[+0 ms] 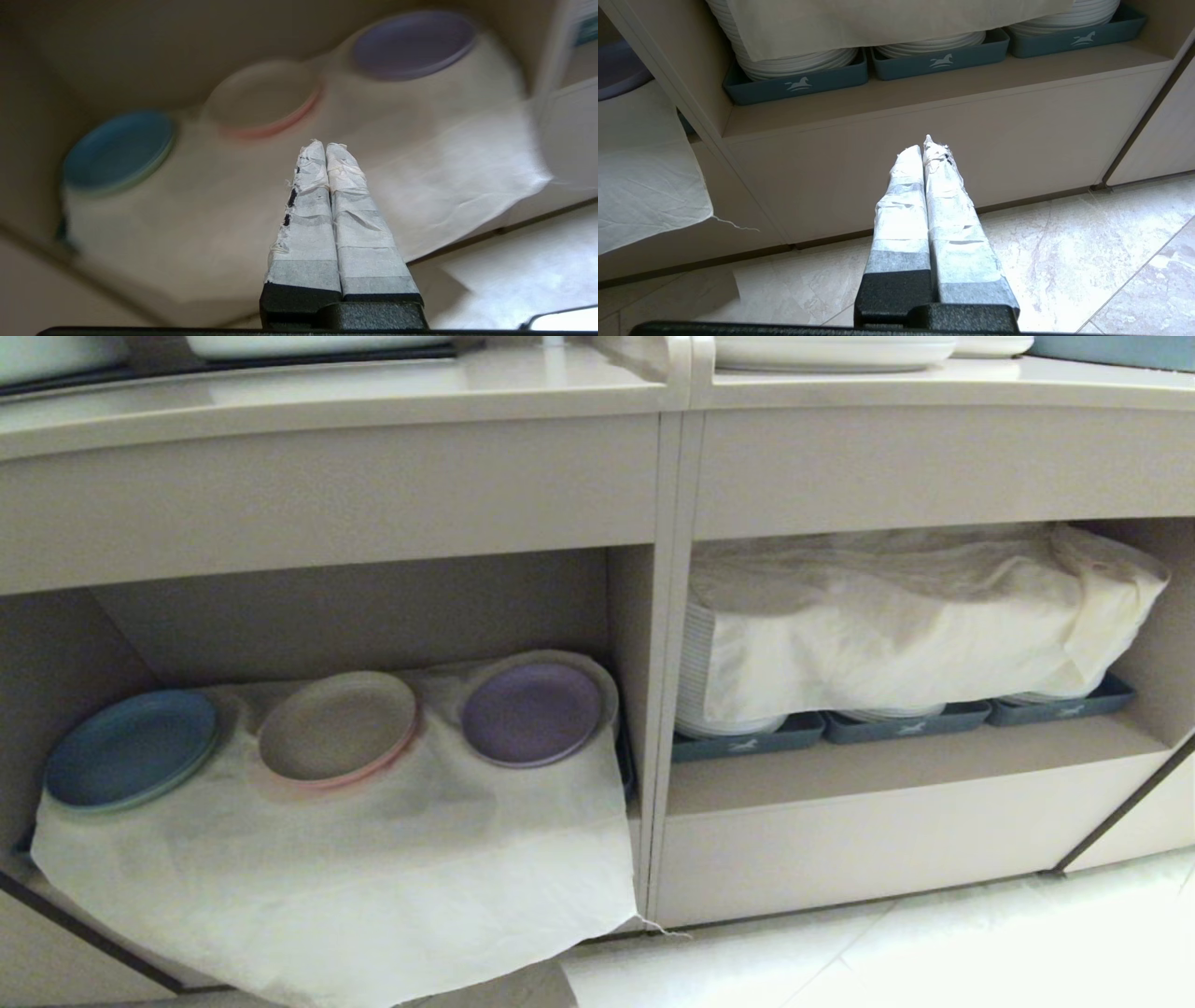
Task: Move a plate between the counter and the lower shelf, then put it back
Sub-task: Pick up the plate in the cupboard
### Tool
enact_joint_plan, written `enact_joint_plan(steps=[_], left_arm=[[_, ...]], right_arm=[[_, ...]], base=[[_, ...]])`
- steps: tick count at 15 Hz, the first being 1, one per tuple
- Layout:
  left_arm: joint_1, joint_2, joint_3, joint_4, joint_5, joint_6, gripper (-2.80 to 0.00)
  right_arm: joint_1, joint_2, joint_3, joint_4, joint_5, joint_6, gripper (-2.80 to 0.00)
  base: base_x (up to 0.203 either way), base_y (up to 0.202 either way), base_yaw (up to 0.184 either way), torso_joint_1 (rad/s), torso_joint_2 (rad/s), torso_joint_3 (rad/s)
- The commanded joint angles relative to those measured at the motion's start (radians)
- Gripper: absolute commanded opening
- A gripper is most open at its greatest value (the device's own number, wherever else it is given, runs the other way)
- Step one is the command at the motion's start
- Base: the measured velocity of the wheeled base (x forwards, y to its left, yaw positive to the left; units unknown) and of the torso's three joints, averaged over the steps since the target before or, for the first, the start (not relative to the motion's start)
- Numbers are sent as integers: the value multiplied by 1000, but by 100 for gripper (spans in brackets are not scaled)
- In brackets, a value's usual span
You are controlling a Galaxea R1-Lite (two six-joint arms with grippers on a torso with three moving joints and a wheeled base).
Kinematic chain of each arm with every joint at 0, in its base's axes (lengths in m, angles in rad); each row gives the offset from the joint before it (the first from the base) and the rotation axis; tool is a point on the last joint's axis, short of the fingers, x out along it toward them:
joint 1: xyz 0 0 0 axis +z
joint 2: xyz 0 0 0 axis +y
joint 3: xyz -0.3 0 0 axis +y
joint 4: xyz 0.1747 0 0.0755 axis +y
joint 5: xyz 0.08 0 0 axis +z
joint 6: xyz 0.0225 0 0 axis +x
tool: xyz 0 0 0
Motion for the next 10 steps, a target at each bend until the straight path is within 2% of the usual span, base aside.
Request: enact_joint_plan(steps=[1,4,7,10], left_arm=[[0,-2,8,60,30,-12,-280],[0,-2,9,74,29,-127,-280],[0,-2,11,86,59,-263,-280],[0,-2,11,85,62,-266,-280]], right_arm=[[1,0,0,-1,0,1,-280],[0,0,0,-1,0,1,-280],[1,0,0,0,0,1,-280],[1,0,0,0,0,1,-280]], base=[[0,0,0,0,0,0],[0,0,0,0,0,0],[0,0,0,0,0,0],[0,0,0,0,0,0]])
